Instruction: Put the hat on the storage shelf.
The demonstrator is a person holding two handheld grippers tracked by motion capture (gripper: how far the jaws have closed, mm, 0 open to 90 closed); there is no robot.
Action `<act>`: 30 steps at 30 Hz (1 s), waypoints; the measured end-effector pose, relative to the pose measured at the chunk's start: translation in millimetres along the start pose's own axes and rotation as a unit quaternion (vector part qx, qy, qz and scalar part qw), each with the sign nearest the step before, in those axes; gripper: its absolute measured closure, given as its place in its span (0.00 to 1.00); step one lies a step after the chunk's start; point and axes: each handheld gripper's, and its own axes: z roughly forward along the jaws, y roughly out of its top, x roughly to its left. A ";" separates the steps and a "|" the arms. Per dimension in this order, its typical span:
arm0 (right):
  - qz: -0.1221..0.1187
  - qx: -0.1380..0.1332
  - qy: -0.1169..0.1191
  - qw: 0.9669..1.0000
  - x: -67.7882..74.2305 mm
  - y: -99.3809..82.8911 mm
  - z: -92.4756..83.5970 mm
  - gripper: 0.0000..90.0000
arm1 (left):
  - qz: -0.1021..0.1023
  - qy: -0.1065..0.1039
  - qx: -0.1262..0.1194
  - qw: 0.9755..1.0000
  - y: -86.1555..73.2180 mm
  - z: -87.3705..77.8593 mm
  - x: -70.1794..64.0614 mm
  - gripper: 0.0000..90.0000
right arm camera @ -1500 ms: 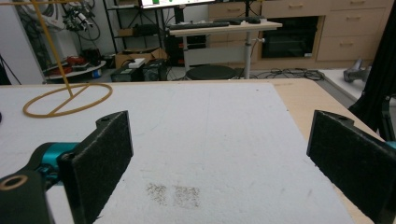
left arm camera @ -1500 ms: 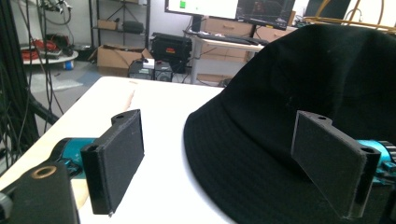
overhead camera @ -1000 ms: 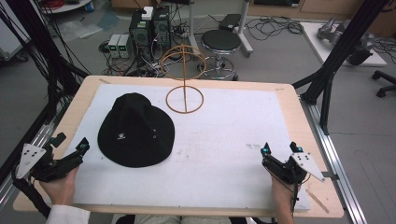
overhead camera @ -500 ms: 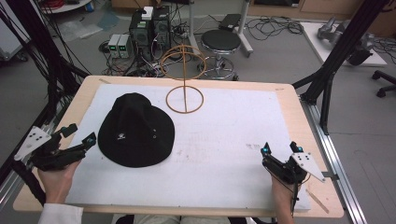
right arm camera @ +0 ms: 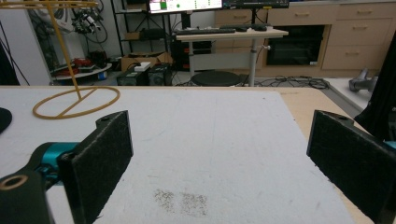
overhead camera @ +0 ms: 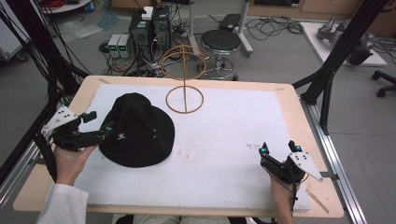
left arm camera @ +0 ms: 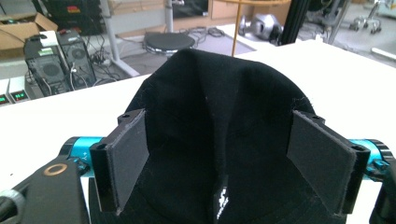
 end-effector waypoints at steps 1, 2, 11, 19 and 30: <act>0.001 0.001 0.000 1.000 0.8 -0.1 0.0 0.07 | 0.001 -0.002 0.005 1.000 0.7 1.8 1.0 0.24; -0.001 0.001 0.001 1.000 0.8 -0.1 0.2 0.07 | 0.000 -0.004 0.009 1.000 1.3 3.7 1.5 0.24; 0.001 0.002 0.000 1.000 0.1 -0.2 0.6 0.07 | 0.001 -0.021 0.046 0.999 -0.5 23.6 3.3 0.24; 0.002 0.003 0.001 1.000 0.1 -0.2 1.2 0.07 | 0.000 -0.022 0.078 0.997 -3.6 44.5 4.7 0.24; 0.005 0.007 0.003 1.000 -0.4 -0.4 1.6 0.07 | -0.007 -0.032 0.109 0.993 -10.6 67.1 -0.4 0.25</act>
